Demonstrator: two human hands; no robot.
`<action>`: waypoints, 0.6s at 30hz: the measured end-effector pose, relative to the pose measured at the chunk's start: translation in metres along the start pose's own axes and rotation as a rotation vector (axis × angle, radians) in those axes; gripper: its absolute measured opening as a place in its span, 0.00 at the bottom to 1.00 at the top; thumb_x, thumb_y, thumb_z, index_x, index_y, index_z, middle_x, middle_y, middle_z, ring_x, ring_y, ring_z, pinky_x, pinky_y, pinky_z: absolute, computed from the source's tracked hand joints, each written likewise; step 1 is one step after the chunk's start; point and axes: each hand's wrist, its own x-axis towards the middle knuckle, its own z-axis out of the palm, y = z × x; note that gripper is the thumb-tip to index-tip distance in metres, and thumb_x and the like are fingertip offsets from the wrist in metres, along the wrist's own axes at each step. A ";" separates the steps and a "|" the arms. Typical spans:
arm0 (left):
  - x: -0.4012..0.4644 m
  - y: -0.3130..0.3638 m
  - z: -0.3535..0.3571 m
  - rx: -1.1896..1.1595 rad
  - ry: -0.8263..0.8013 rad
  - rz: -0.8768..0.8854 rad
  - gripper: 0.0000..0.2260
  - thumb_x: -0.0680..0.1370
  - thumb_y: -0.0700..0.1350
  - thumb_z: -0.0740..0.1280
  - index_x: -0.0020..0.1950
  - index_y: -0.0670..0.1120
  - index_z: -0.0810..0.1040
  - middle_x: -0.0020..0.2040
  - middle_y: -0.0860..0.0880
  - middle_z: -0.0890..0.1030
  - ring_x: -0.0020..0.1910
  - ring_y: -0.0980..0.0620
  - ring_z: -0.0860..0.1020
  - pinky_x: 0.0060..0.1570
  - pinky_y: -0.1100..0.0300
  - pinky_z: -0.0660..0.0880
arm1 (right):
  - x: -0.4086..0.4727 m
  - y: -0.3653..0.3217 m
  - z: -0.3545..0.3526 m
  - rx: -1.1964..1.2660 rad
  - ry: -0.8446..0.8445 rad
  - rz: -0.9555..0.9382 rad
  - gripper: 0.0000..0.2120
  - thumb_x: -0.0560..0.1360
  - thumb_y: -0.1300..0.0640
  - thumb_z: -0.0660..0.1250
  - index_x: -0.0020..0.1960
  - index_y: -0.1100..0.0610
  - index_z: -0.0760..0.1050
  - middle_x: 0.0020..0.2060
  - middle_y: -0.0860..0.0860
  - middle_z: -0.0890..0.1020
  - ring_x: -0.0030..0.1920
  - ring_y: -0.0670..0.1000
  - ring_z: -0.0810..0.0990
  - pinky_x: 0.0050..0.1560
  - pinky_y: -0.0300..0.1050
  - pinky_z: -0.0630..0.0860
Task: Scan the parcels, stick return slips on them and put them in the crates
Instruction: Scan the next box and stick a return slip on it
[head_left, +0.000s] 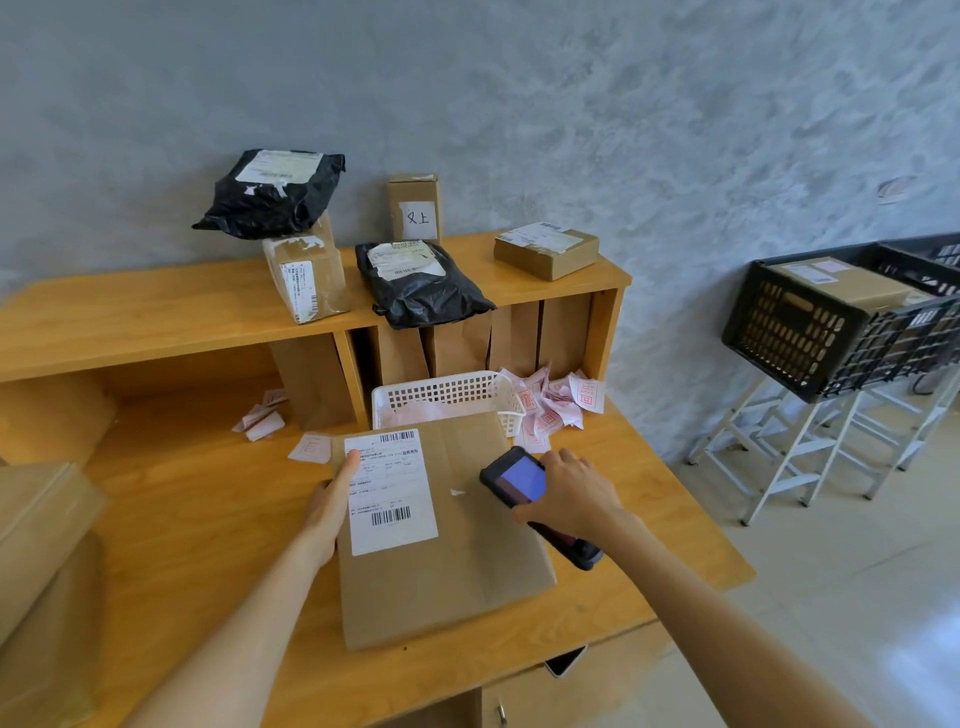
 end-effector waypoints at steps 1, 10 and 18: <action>0.003 -0.004 -0.001 0.027 -0.022 -0.018 0.20 0.79 0.63 0.57 0.57 0.51 0.80 0.48 0.49 0.84 0.48 0.48 0.82 0.40 0.57 0.74 | 0.002 0.004 0.002 0.004 0.019 0.054 0.38 0.68 0.33 0.68 0.68 0.57 0.65 0.59 0.52 0.72 0.59 0.55 0.71 0.51 0.47 0.74; 0.012 -0.015 0.015 0.212 0.012 -0.100 0.22 0.79 0.64 0.58 0.48 0.48 0.82 0.43 0.49 0.84 0.41 0.50 0.81 0.36 0.60 0.72 | 0.018 0.036 0.050 0.163 -0.034 0.388 0.39 0.69 0.33 0.68 0.67 0.61 0.65 0.62 0.55 0.71 0.63 0.58 0.71 0.58 0.50 0.72; 0.030 -0.032 0.015 0.334 0.065 -0.087 0.28 0.78 0.67 0.56 0.48 0.45 0.82 0.43 0.48 0.84 0.43 0.48 0.82 0.42 0.56 0.76 | 0.047 0.048 0.062 0.300 -0.028 0.477 0.41 0.67 0.31 0.68 0.65 0.63 0.67 0.59 0.56 0.73 0.59 0.58 0.74 0.57 0.53 0.75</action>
